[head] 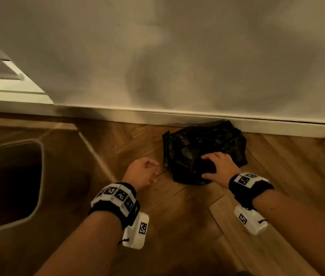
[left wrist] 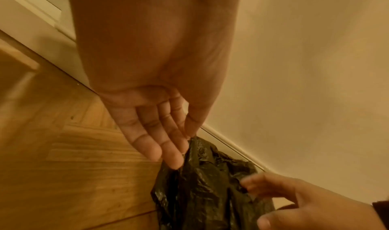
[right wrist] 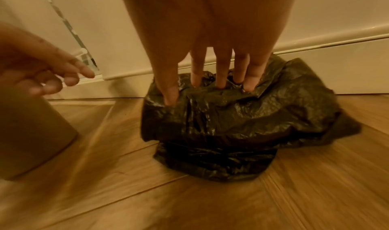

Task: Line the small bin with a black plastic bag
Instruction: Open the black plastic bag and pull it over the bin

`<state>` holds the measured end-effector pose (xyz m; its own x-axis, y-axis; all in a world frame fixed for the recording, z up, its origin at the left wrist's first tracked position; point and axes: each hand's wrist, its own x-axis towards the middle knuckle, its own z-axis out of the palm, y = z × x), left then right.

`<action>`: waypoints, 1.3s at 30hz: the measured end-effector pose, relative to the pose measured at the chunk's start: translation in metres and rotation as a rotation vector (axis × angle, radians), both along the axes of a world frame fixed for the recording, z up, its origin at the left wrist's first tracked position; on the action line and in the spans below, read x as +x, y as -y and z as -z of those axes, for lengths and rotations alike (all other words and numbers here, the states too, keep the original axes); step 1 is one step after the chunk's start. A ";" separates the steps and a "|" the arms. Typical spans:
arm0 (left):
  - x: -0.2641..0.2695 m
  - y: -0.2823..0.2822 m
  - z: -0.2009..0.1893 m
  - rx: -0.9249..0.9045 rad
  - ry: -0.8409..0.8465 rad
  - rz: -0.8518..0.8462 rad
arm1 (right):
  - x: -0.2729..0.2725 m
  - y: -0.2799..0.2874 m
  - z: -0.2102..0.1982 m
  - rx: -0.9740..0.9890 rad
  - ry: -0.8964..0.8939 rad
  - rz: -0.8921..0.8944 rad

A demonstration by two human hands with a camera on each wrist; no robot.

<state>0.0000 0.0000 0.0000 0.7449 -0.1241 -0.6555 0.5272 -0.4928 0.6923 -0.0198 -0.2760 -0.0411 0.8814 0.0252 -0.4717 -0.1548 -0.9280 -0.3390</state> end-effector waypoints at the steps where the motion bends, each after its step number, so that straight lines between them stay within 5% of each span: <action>1: 0.006 0.004 0.007 -0.009 -0.001 -0.015 | 0.003 0.000 0.007 -0.002 0.018 -0.015; 7: 0.030 0.026 0.044 0.105 0.025 0.038 | 0.019 -0.006 0.052 -0.191 0.023 -0.148; 11: 0.030 0.048 0.056 0.060 -0.020 0.041 | 0.040 -0.014 0.047 -0.243 0.026 -0.240; 16: 0.028 0.059 0.046 -0.009 0.044 0.105 | 0.062 -0.018 0.013 0.055 0.127 -0.082; 20: 0.039 0.045 0.005 0.325 0.453 0.428 | 0.086 -0.014 -0.045 0.340 0.177 -0.173; 24: 0.059 0.035 -0.059 0.473 0.658 0.496 | 0.096 -0.030 -0.118 0.705 0.191 -0.117; 27: 0.073 0.017 -0.087 0.368 0.705 0.362 | 0.094 -0.037 -0.151 0.766 0.232 -0.049; 32: 0.074 -0.025 -0.117 0.108 0.641 0.113 | 0.089 -0.041 -0.154 0.347 0.239 -0.120; 39: 0.066 -0.083 -0.122 -0.007 0.645 -0.264 | 0.090 -0.035 -0.163 0.659 0.456 0.301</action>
<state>0.0662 0.0834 0.1216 0.9912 0.1117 -0.0715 0.1106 -0.3989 0.9103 0.0704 -0.2414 0.1218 0.9946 -0.0955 -0.0406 -0.0803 -0.4608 -0.8839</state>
